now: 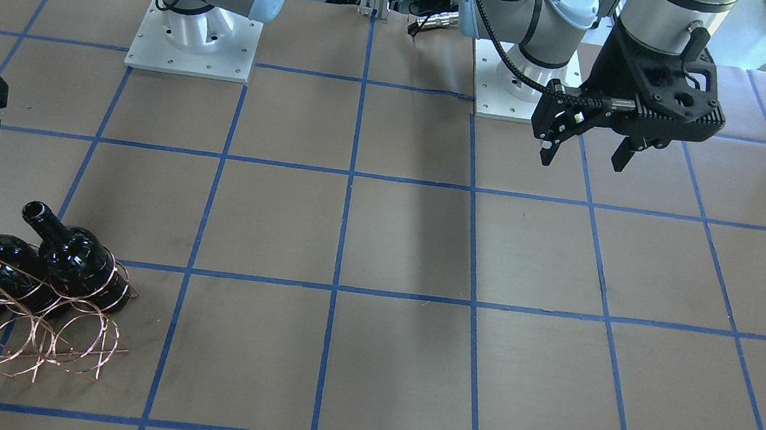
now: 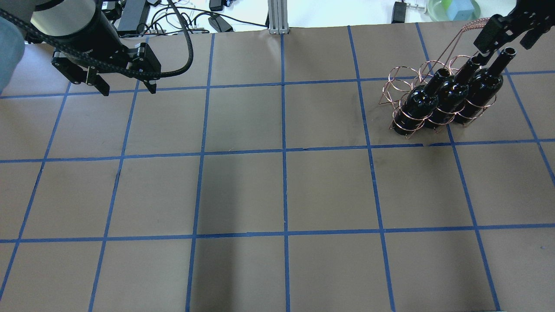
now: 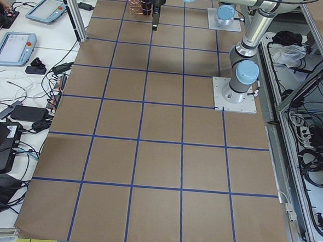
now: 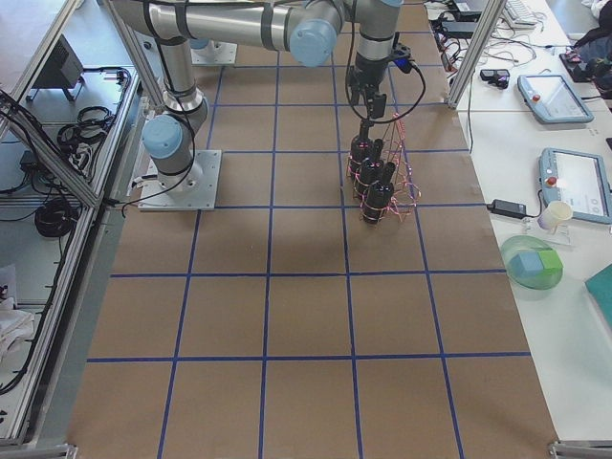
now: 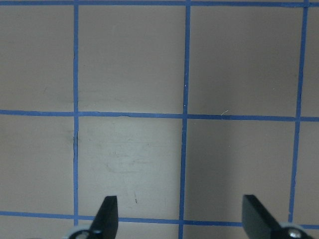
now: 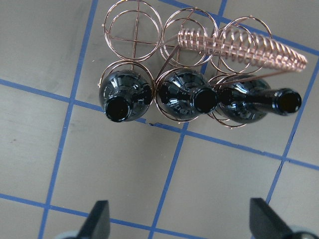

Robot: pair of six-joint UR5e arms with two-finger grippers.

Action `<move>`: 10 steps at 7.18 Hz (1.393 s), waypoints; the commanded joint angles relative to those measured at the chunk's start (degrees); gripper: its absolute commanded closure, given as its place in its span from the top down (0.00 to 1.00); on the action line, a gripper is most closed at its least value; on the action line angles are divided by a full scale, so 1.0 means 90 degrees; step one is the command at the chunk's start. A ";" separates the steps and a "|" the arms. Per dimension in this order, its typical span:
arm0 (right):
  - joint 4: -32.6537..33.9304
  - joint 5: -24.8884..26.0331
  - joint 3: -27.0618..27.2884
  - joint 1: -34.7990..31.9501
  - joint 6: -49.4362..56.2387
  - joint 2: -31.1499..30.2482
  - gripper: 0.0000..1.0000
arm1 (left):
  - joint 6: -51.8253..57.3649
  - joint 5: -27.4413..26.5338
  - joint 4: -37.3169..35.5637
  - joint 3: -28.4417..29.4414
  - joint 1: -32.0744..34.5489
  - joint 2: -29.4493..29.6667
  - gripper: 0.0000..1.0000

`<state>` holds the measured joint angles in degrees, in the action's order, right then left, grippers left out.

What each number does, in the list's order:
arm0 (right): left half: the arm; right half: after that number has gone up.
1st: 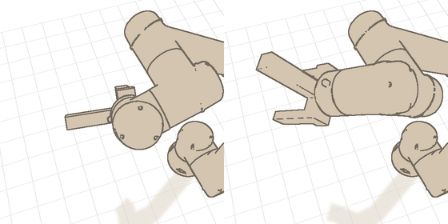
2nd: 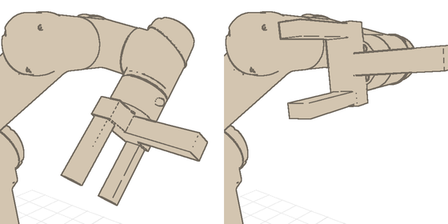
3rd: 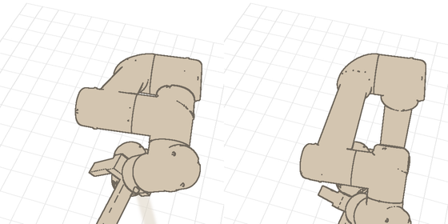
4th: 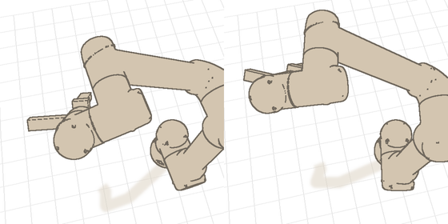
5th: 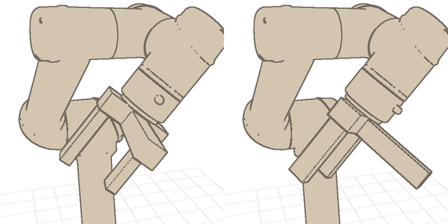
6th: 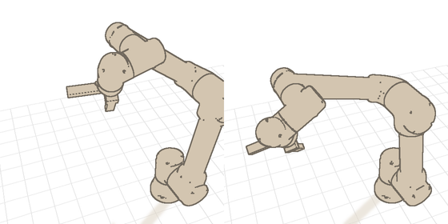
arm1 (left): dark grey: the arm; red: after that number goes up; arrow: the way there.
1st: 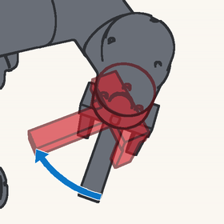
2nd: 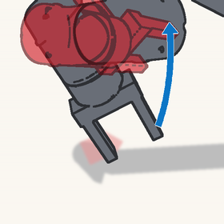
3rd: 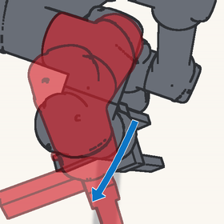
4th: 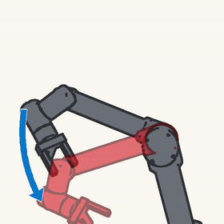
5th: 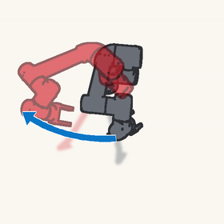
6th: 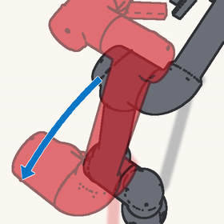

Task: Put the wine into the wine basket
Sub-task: 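Raise the right gripper up and away from the rack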

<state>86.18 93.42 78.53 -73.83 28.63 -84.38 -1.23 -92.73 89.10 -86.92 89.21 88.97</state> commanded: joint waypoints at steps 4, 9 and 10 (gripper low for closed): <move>-0.0104 -0.0948 0.0649 -0.0552 -0.2974 -0.1113 1.00 | 0.0000 -0.0010 0.0022 0.0000 -0.0010 -0.0023 0.89; 0.0052 -0.0429 0.1048 -0.1386 -0.3679 -0.1054 1.00 | 0.0000 0.0000 0.0013 -0.0010 -0.0010 -0.0023 0.89; 0.0121 -0.0429 0.1088 -0.1445 -0.3680 -0.1054 1.00 | 0.0000 0.0000 0.0013 -0.0010 -0.0010 -0.0023 0.89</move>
<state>86.41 89.53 87.49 -86.13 -4.15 -93.88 -1.23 -92.73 89.21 -87.01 89.12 88.78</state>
